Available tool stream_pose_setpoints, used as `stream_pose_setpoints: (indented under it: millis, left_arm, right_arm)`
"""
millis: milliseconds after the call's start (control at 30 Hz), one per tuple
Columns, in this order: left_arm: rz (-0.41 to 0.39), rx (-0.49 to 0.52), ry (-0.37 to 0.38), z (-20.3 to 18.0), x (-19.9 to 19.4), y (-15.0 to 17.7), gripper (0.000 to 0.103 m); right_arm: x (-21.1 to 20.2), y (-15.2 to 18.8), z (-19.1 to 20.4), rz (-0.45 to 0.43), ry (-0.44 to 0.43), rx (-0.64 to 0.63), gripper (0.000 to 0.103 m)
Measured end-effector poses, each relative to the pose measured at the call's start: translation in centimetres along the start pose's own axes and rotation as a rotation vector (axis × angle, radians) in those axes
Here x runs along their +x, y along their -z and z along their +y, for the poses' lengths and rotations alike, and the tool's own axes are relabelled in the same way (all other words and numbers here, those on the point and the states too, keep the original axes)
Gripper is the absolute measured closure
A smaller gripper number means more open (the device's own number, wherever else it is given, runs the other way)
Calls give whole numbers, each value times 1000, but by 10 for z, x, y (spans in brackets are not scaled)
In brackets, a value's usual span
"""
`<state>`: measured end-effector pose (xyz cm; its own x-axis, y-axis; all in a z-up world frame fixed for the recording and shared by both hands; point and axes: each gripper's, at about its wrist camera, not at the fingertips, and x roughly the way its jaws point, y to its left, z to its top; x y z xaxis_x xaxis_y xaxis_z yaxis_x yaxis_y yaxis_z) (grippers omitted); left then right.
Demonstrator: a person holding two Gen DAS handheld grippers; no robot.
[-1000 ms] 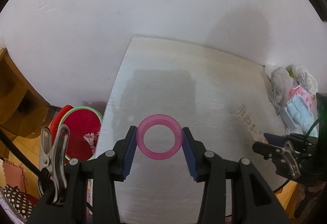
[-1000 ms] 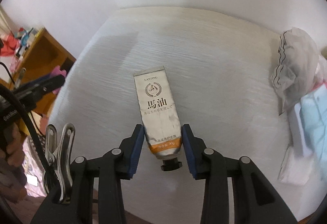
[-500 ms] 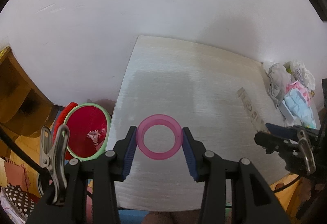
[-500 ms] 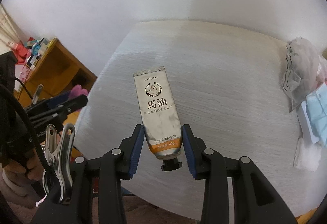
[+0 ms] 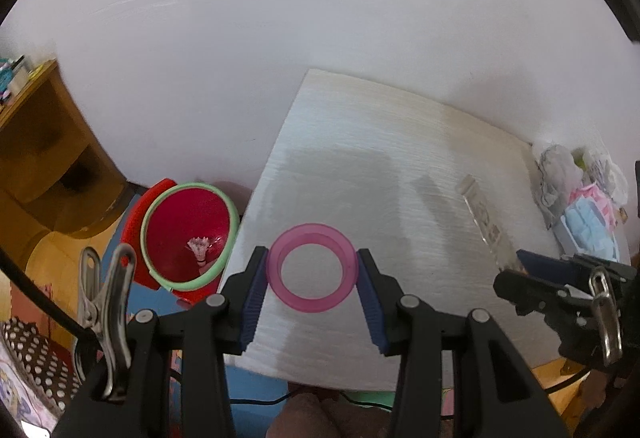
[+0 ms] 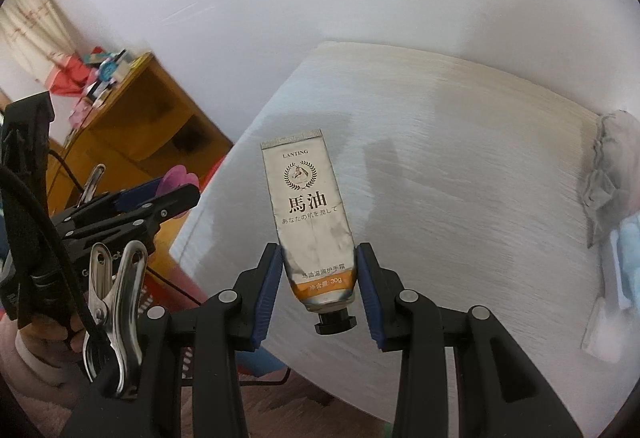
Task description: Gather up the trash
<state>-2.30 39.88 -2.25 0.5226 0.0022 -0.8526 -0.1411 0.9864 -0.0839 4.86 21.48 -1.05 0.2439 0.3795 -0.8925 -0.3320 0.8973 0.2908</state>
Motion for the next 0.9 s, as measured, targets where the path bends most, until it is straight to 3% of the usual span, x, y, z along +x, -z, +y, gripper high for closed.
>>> stream_pose_setpoints:
  millis: [500,900]
  left_arm:
    - [-21,-102,-82,37,-23,15,58]
    - [1,-136,-104,93,-30,20,58]
  right_arm:
    - [17,-5,30,18,-107,-126,64]
    - [47,-13,65,59,-143,-145,64]
